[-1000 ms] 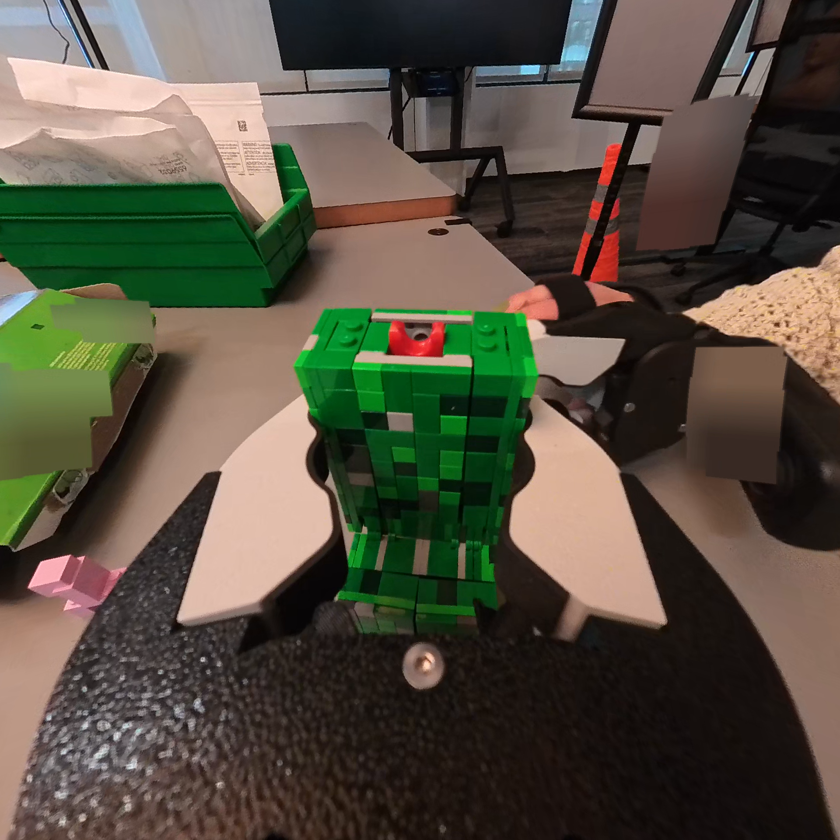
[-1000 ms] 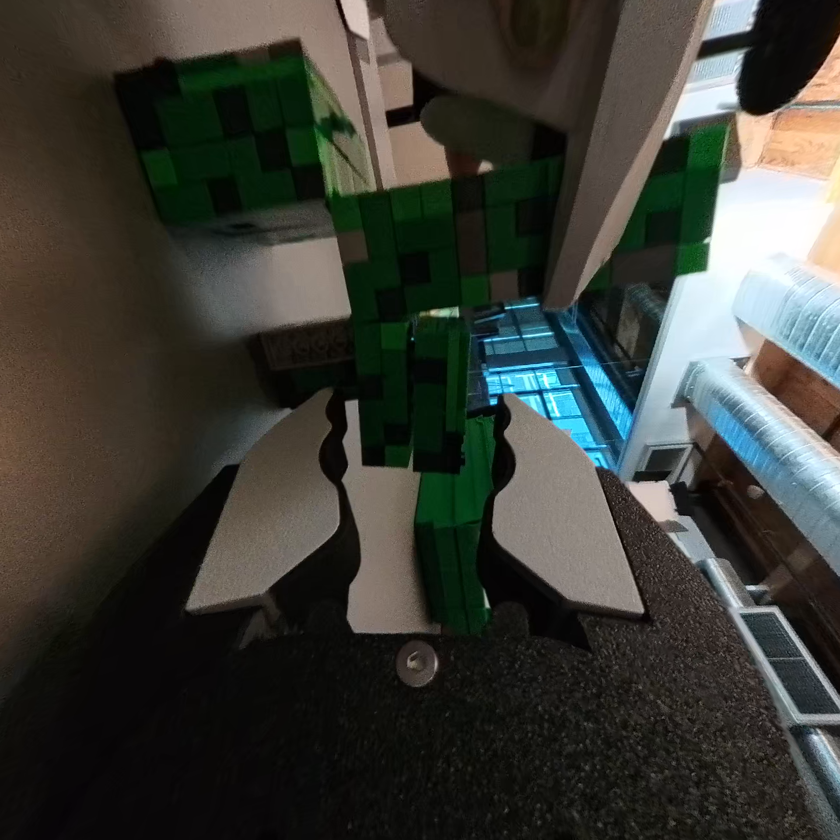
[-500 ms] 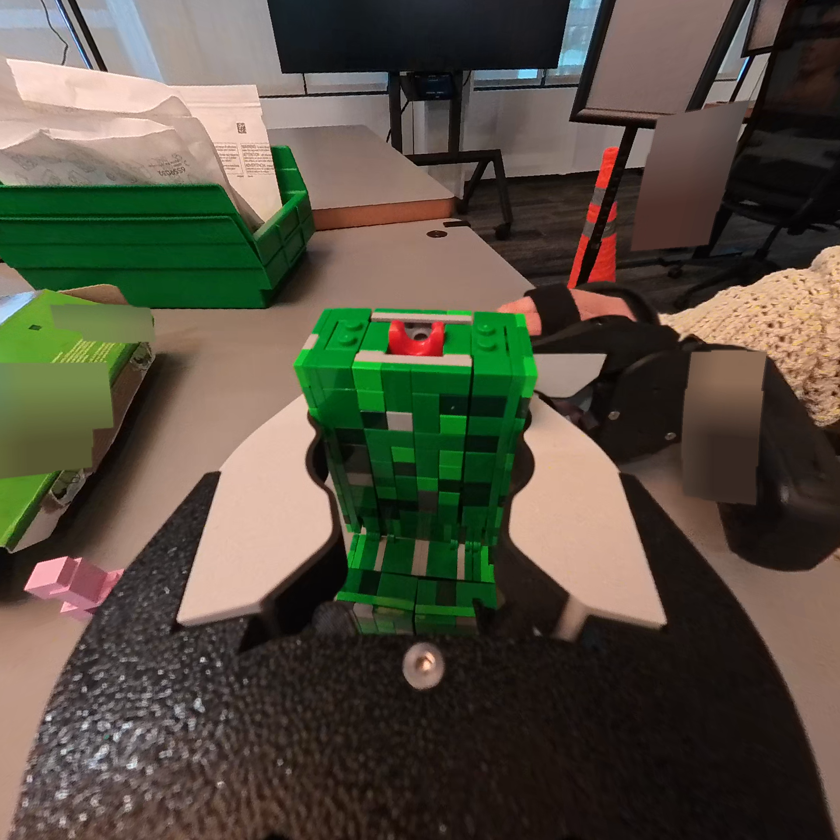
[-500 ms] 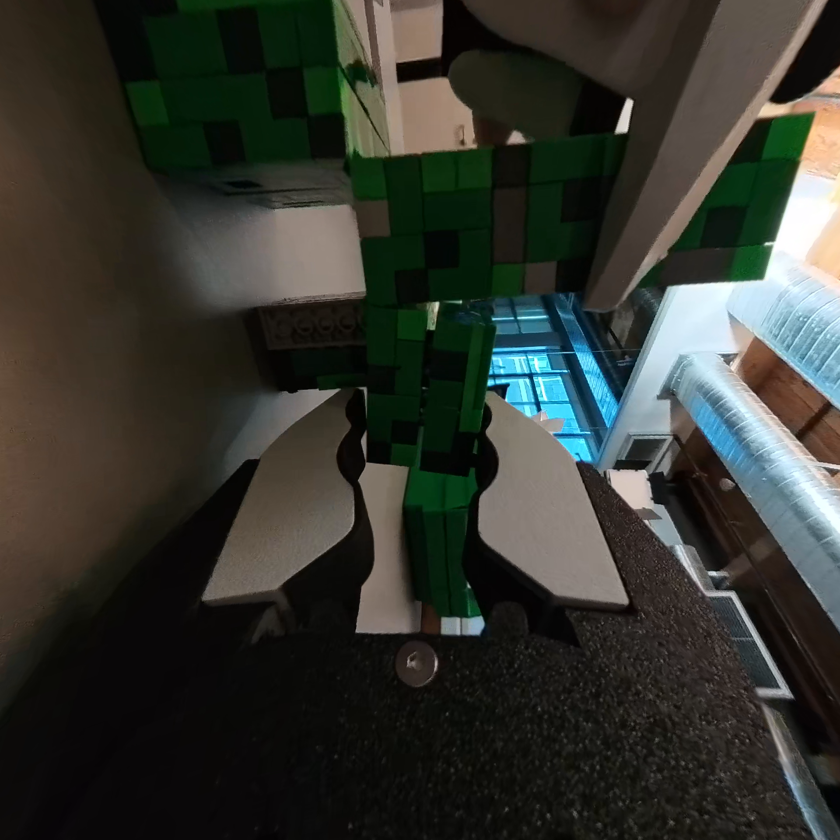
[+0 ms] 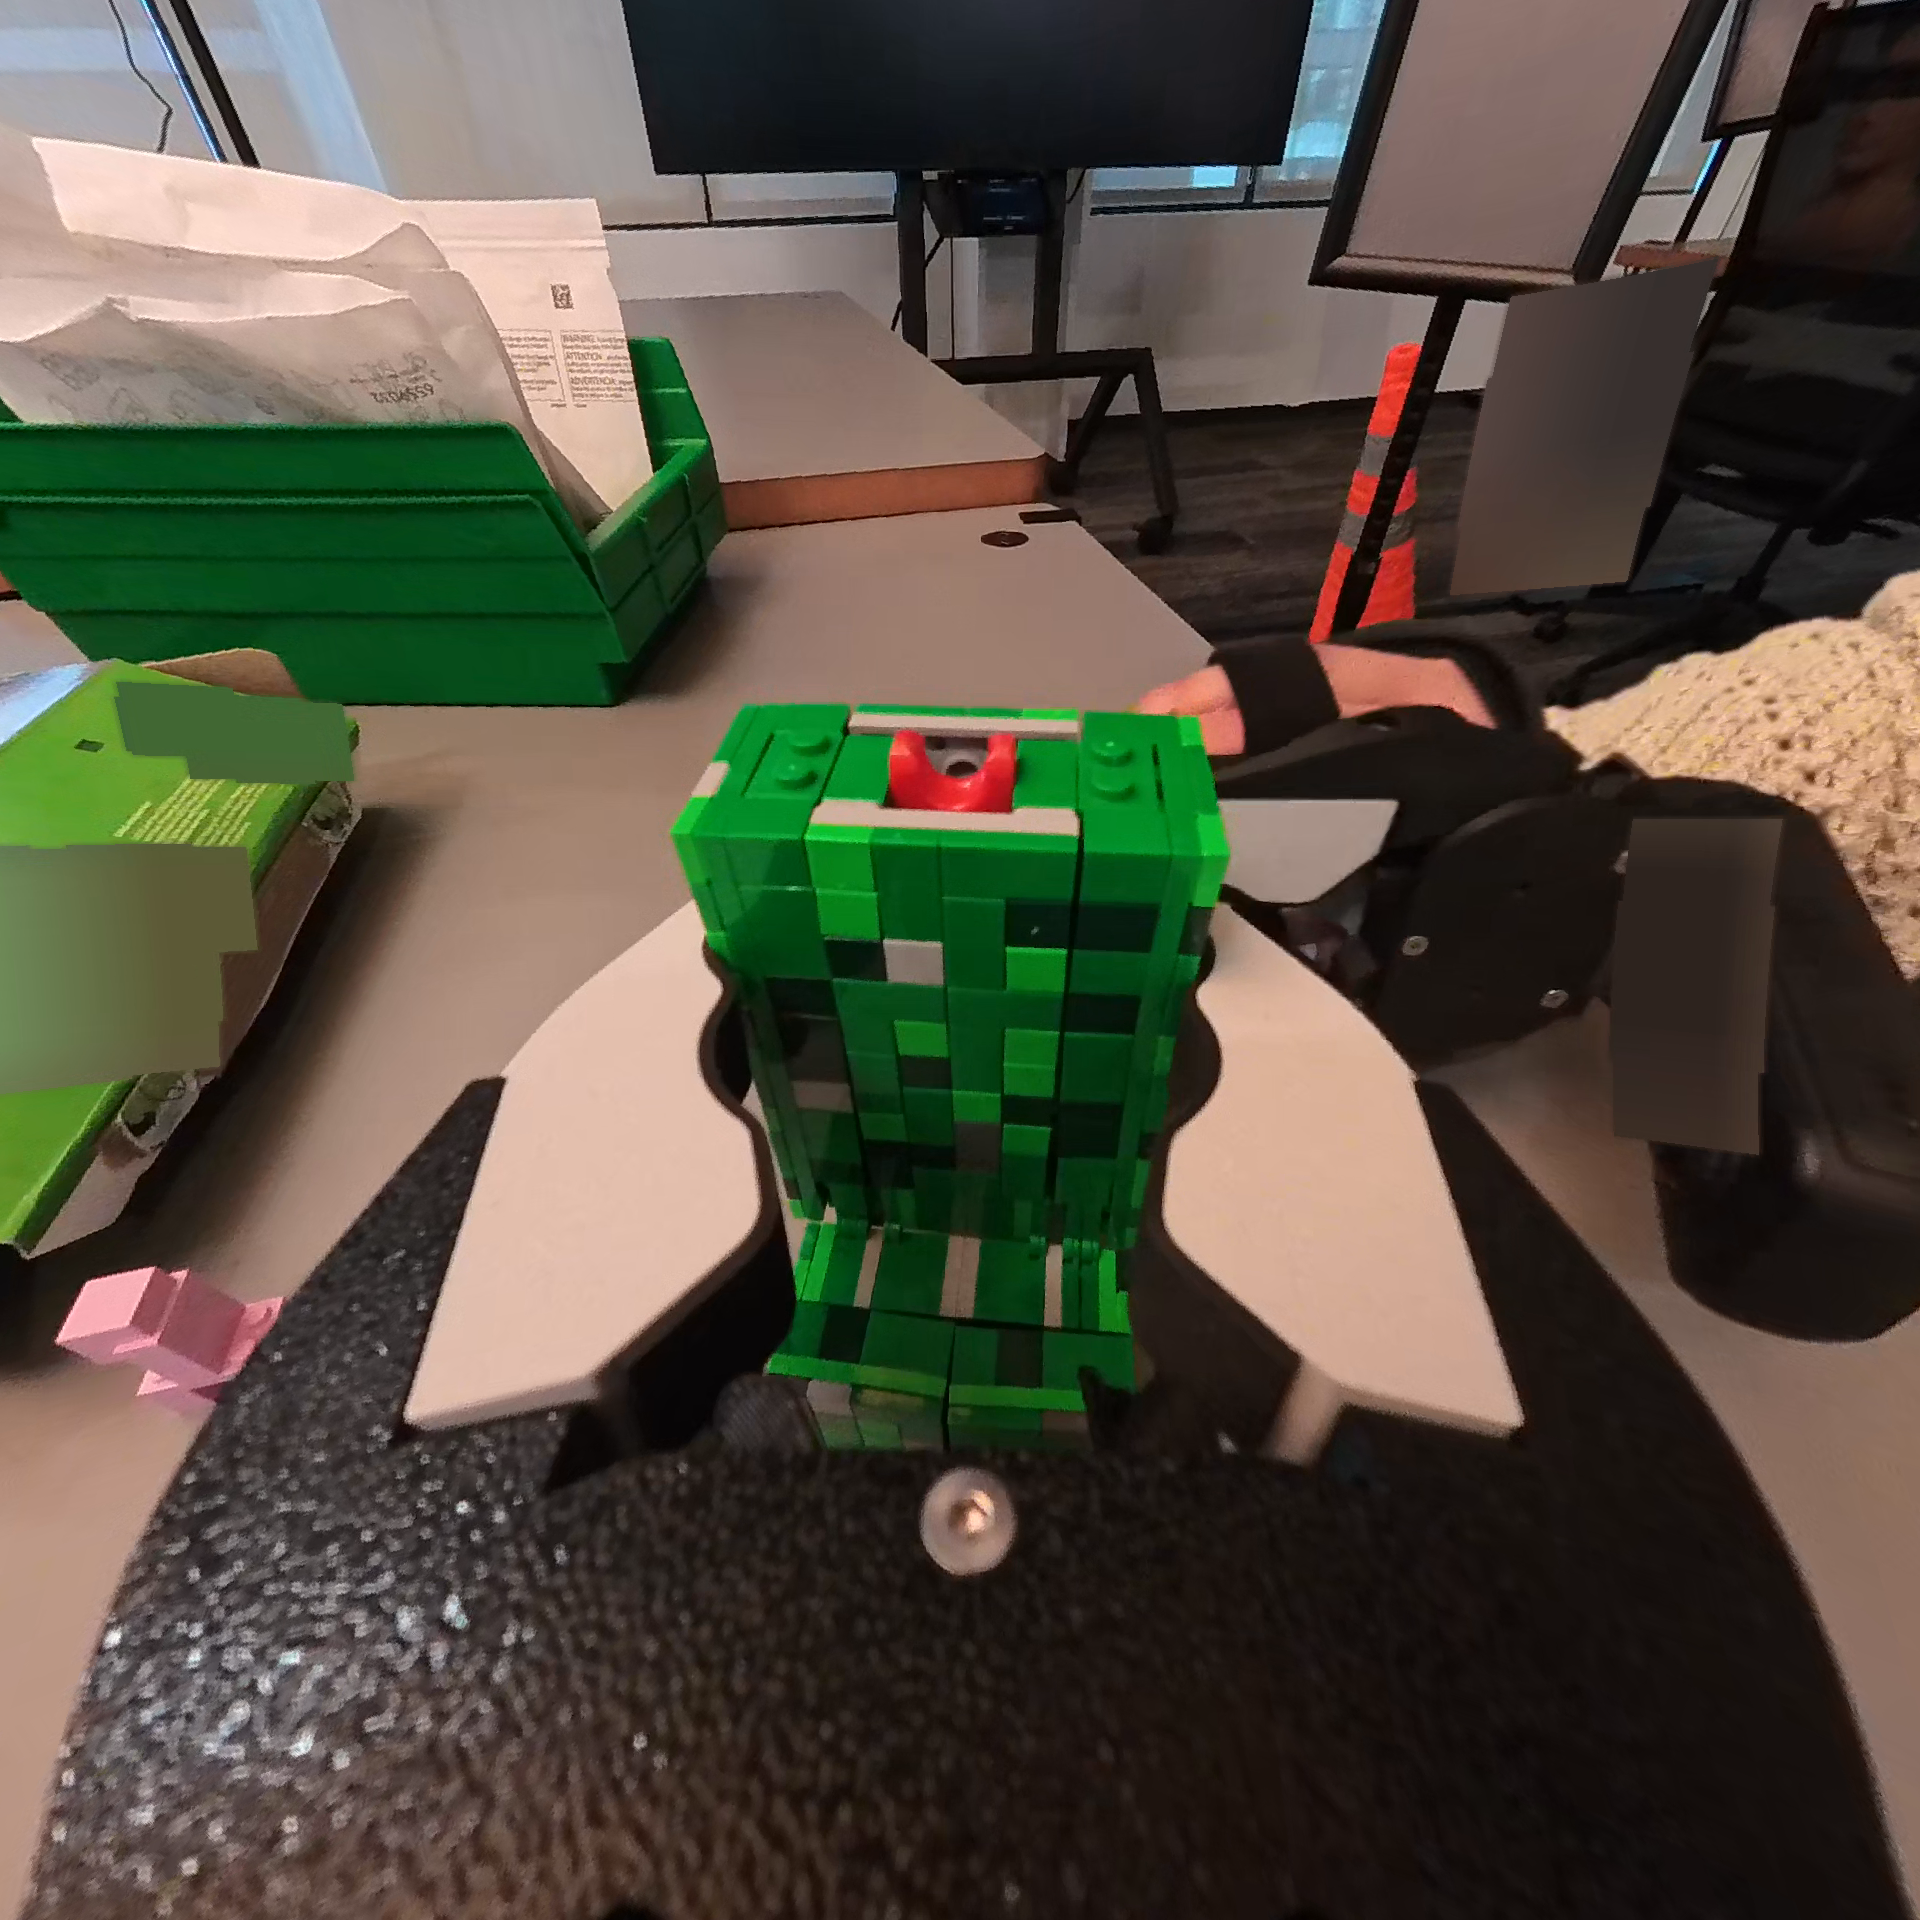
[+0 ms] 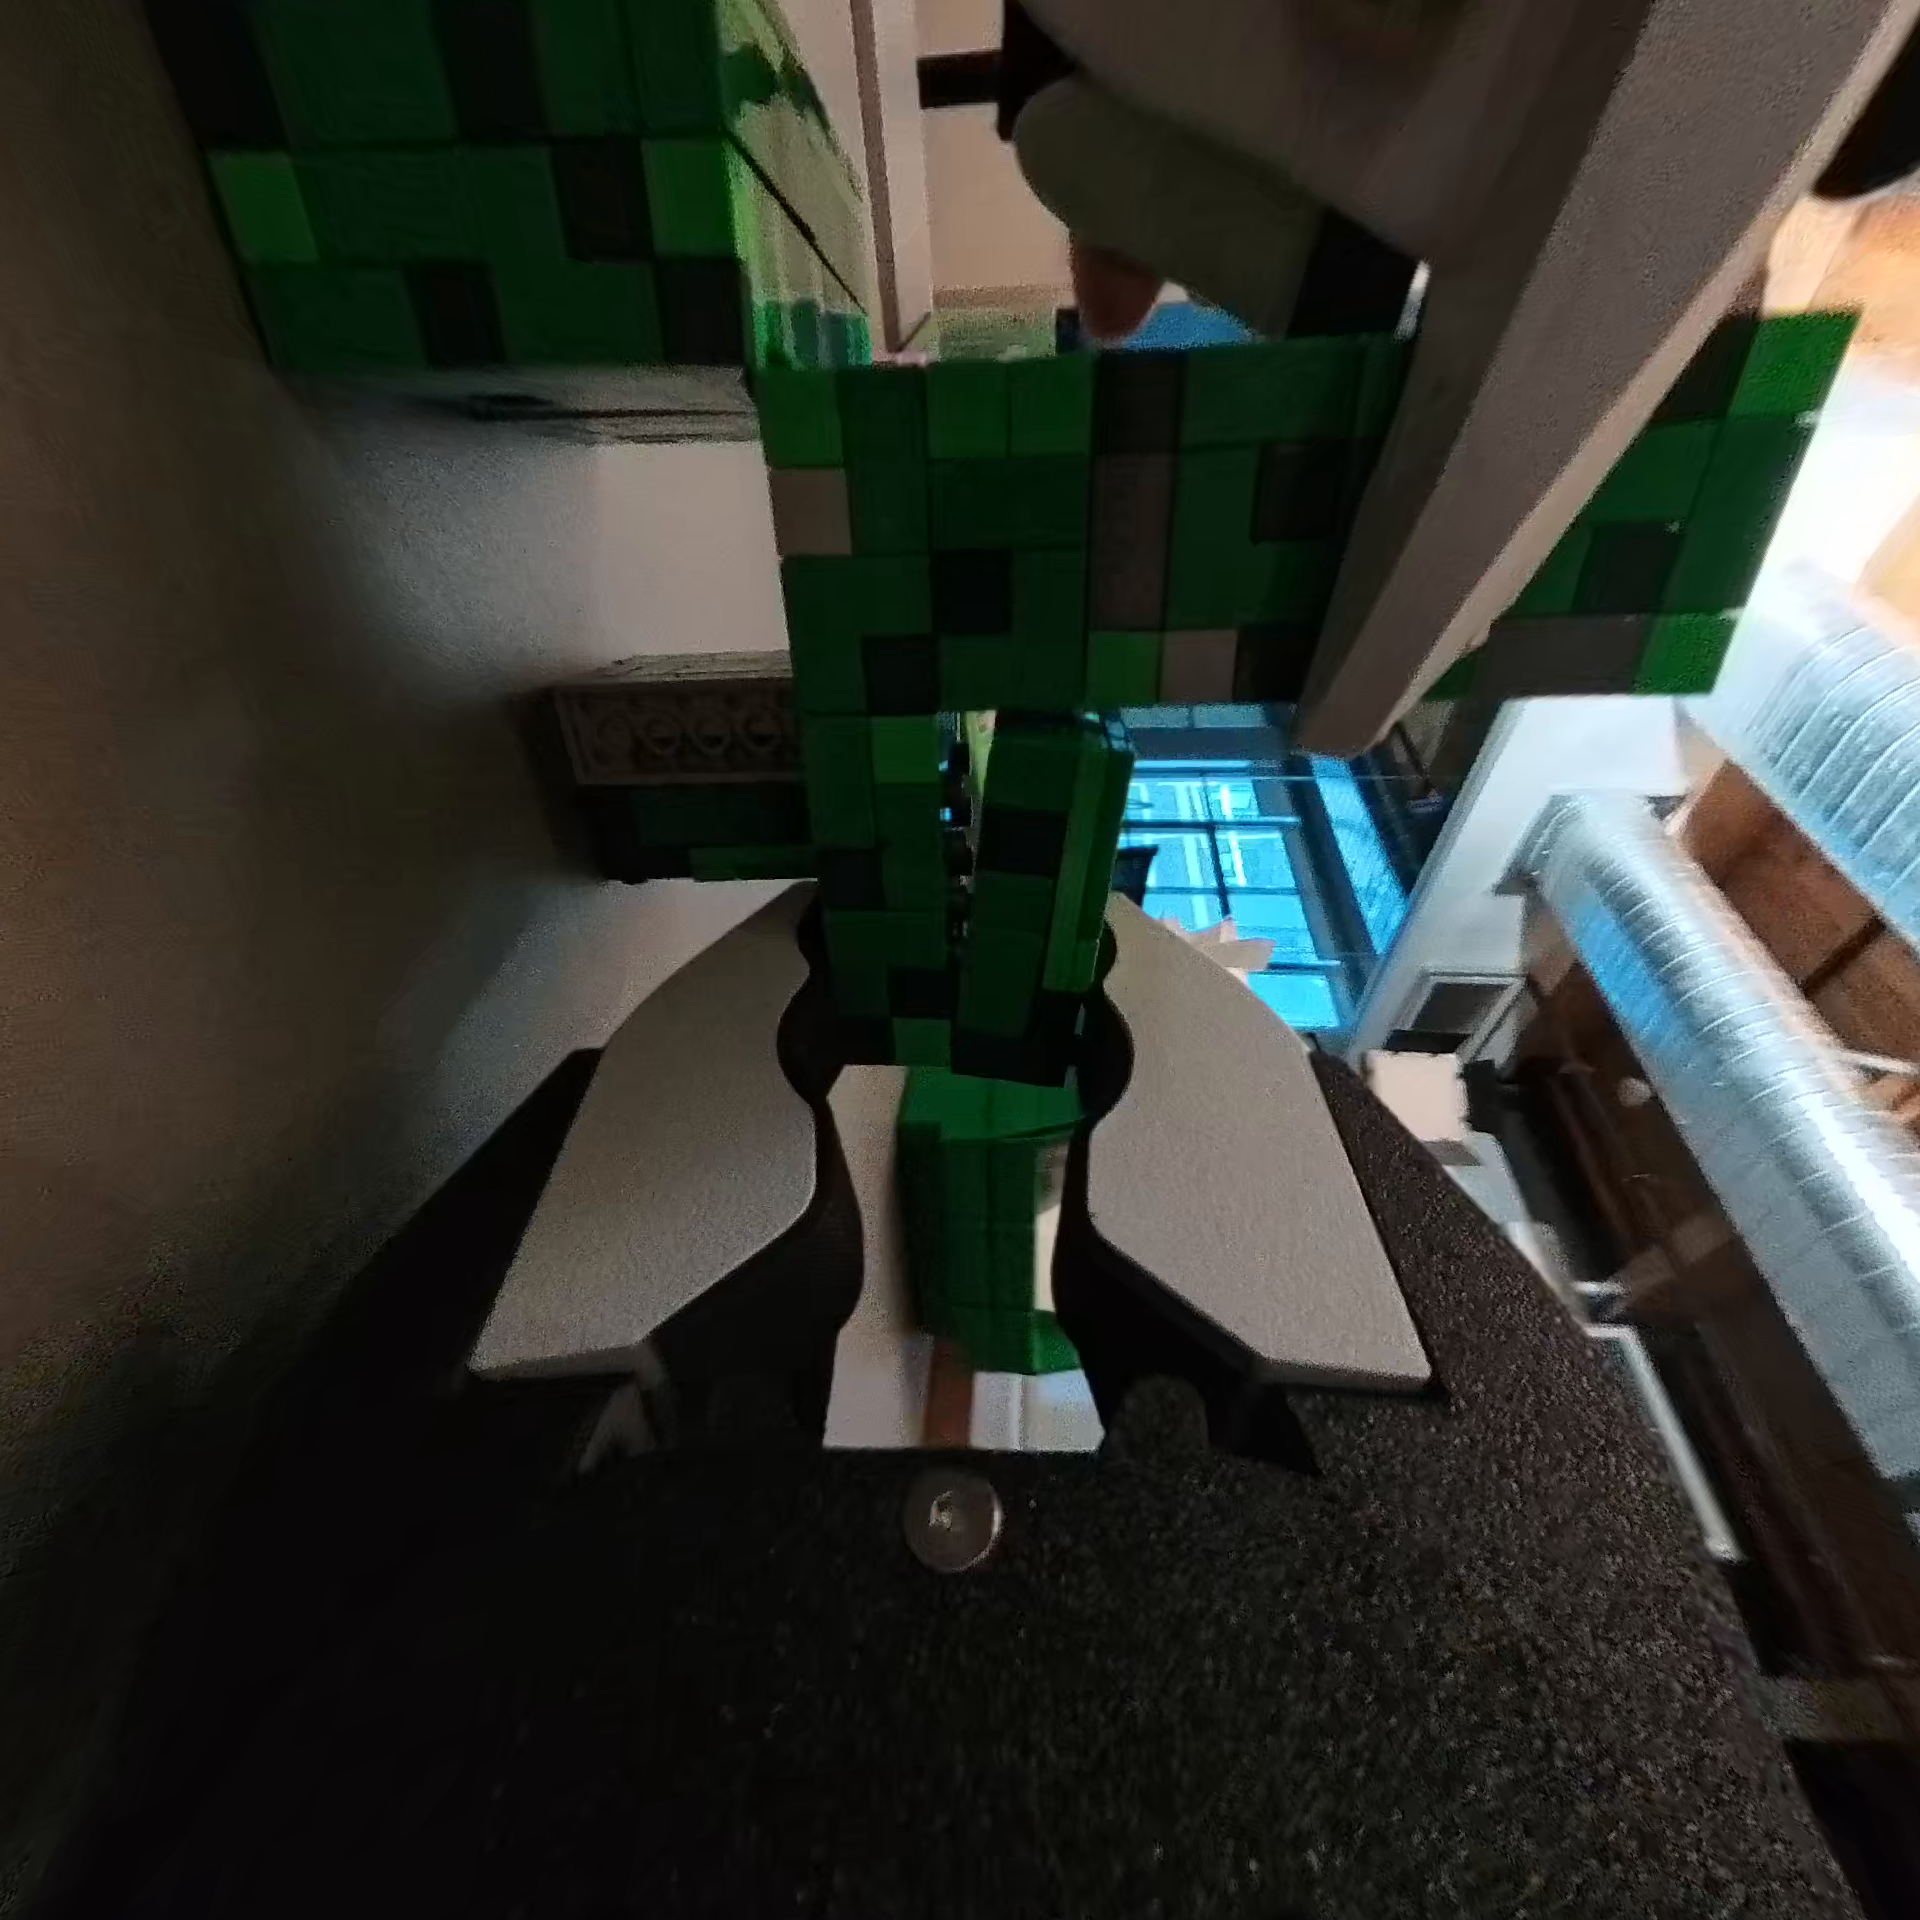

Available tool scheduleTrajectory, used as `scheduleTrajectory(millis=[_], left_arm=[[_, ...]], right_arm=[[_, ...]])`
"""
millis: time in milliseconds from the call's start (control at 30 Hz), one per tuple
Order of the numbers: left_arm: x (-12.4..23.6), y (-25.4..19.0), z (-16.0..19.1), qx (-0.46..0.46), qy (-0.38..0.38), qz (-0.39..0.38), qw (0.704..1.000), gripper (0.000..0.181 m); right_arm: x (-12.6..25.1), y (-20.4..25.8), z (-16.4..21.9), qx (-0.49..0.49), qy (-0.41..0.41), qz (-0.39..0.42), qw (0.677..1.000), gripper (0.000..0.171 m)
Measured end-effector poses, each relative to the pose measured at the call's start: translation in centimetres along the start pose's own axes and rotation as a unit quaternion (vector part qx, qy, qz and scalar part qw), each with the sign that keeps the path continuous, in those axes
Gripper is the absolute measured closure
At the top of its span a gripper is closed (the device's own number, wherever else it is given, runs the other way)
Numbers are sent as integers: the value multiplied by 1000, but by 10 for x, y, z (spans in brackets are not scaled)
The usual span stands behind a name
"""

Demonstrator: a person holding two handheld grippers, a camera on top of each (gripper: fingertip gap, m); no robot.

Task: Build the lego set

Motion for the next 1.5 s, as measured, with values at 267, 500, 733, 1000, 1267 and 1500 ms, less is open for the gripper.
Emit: scheduleTrajectory(millis=[267,500,733,1000,1267,1500], left_arm=[[0,1,0,6,-1,-3,1000,102],[0,1,0,1,-1,-4,1000,102],[-1,0,0,0,-1,-4,1000,102],[-1,0,0,0,0,-4,1000,102],[0,1,0,4,-3,-3,1000,102],[1,1,0,6,-5,-4,1000,102]], right_arm=[[0,-2,-1,59,9,-12,998,129],[0,0,0,69,27,-18,997,127],[2,-2,-6,47,-4,-10,999,115],[16,8,-27,40,-80,-26,996,119],[14,8,-28,71,-89,-19,993,132],[14,8,-28,74,-84,-28,993,133]])
Point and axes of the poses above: each gripper's, where its closed fingertips meet, x back along the fingers, z out of its underside, y = z × x across the jaws, the point moved 1 cm from there along x, back along the fingers, and after that the axes turned 13 degrees about -x, right-handed, at the moved point
